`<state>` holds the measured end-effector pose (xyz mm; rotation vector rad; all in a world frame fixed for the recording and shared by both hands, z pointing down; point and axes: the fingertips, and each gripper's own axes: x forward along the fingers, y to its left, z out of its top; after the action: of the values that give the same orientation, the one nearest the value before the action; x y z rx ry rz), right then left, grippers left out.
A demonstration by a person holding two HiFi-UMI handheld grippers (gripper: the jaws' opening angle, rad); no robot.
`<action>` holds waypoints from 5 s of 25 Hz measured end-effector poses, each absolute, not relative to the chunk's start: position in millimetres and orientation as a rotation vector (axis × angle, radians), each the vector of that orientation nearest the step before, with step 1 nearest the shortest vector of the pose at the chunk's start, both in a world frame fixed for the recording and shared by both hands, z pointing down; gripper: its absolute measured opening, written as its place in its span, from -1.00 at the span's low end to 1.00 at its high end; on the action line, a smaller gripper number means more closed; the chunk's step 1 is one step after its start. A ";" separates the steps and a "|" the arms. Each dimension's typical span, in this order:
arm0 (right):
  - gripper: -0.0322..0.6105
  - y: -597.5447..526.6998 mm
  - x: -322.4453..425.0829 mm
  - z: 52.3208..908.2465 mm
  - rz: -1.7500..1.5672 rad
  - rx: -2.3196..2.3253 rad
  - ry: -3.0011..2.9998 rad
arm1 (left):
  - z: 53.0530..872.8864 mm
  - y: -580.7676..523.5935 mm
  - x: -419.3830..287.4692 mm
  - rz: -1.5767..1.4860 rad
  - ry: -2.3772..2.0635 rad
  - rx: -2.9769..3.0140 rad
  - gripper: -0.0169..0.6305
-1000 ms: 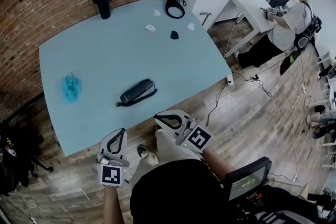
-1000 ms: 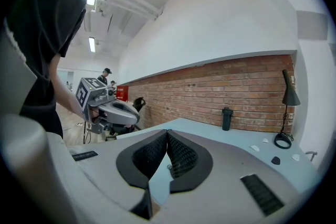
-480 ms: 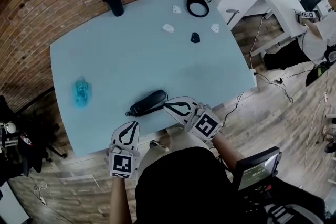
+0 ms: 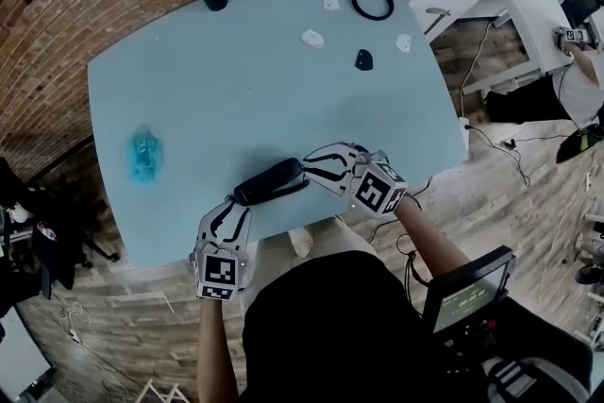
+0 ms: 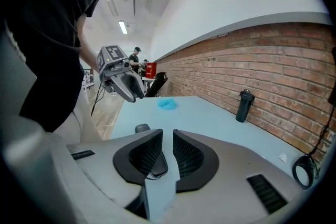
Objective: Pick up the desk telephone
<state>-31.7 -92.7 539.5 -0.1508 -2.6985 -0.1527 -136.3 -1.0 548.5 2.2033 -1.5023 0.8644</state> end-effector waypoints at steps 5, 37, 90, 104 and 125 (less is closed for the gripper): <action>-0.38 -79.4 -45.7 571.4 -0.191 -0.319 -2.580 | 581.9 -4.4 -145.9 0.999 -1.371 2.184 -0.32; -0.02 -58.3 -74.3 698.8 -0.092 -0.648 -2.222 | 697.6 5.8 -151.2 1.181 -1.005 2.037 0.07; -0.04 -56.1 -73.9 721.3 -0.145 -0.551 -2.157 | 726.7 -2.4 -138.5 1.216 -0.945 2.098 0.09; -0.04 -56.7 -76.3 722.7 -0.119 -0.523 -2.169 | 728.4 -3.3 -140.9 1.217 -0.927 2.051 0.08; -0.05 -37.4 -78.0 704.1 -0.105 -0.536 -2.196 | 707.0 10.5 -145.3 1.254 -0.863 2.097 0.06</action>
<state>-78.0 -37.4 704.1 -0.5361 -2.1965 -0.1049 -145.3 10.5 707.0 2.0968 -0.8629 1.2545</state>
